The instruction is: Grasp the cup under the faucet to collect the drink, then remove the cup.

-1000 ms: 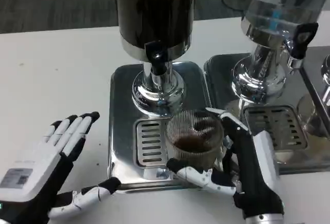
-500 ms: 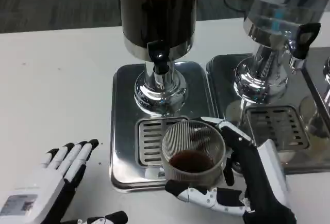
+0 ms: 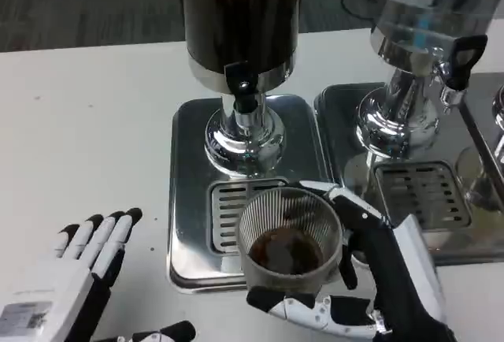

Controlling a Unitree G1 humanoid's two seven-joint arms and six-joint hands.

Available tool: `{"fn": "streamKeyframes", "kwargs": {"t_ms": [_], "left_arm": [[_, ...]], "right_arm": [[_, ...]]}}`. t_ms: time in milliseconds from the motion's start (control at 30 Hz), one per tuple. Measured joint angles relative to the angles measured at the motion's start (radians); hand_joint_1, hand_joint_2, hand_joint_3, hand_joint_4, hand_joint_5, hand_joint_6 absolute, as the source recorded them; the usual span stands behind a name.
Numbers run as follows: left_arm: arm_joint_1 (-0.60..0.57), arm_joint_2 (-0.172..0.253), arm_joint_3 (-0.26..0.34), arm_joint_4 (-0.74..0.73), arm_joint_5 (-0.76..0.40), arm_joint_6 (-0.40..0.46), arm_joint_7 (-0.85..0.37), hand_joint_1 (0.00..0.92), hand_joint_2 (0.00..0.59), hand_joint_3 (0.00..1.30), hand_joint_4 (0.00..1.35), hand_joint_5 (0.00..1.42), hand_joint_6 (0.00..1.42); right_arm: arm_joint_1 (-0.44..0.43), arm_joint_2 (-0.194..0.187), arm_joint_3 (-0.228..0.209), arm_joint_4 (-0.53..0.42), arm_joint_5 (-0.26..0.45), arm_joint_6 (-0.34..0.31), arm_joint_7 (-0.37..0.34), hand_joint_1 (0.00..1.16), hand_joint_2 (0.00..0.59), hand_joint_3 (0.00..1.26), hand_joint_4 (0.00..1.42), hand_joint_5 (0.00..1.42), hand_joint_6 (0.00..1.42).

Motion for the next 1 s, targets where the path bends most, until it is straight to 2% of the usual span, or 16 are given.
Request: {"fn": "streamKeyframes", "kwargs": {"t_ms": [200, 400, 1000], "left_arm": [[0.01, -0.01, -0.004, -0.018, 0.015, 0.015, 0.01, 0.0, 0.029, 0.0, 0.0, 0.0, 0.0], [0.029, -0.045, -0.004, -0.035, 0.038, 0.051, 0.027, 0.0, 0.03, 0.0, 0.0, 0.0, 0.0], [0.01, -0.053, -0.01, -0.036, 0.056, 0.053, 0.029, 0.0, 0.042, 0.0, 0.0, 0.0, 0.0]], "right_arm": [[0.002, 0.006, -0.008, -0.017, 0.012, 0.0, 0.019, 0.97, 0.088, 0.55, 0.69, 0.97, 1.39], [0.013, 0.003, -0.026, -0.039, 0.024, 0.0, 0.051, 0.97, 0.087, 0.56, 0.71, 0.98, 1.41], [0.013, 0.027, -0.034, -0.017, 0.03, 0.0, 0.051, 0.99, 0.08, 0.57, 0.72, 1.0, 1.42]]}}
